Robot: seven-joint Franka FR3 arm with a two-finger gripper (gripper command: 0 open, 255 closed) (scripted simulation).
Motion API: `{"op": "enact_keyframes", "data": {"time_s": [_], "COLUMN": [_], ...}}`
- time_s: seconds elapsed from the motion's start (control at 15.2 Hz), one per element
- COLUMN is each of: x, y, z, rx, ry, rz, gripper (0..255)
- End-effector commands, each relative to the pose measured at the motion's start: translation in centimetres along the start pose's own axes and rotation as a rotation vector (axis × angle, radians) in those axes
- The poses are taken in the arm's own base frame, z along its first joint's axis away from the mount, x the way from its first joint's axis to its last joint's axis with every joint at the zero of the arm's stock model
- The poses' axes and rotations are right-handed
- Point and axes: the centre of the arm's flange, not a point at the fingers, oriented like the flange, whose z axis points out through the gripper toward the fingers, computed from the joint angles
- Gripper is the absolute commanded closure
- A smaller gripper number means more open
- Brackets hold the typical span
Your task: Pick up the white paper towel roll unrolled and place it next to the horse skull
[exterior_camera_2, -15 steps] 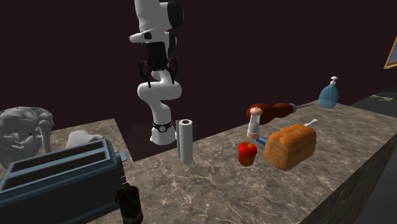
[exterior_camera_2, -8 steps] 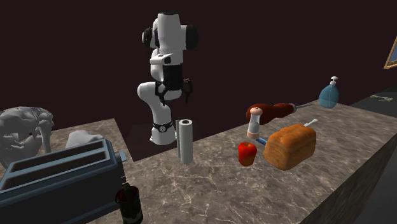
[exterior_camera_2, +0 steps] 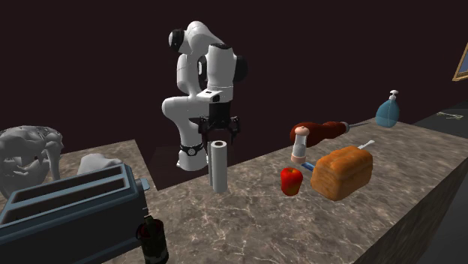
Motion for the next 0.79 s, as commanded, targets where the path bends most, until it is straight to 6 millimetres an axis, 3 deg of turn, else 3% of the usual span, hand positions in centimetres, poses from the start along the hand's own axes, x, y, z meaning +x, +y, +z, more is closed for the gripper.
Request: {"op": "enact_keyframes", "data": {"time_s": [0.0,0.33,0.73], "x": [0.1,0.1,0.1], "y": [-0.2,-0.2,-0.2], "z": [1.2,3.6,3.6], "rx": [-0.002,-0.002,-0.002], "ry": [0.0,0.0,0.0], "rz": [0.002,0.002,0.002], "gripper": [0,0,0]}}
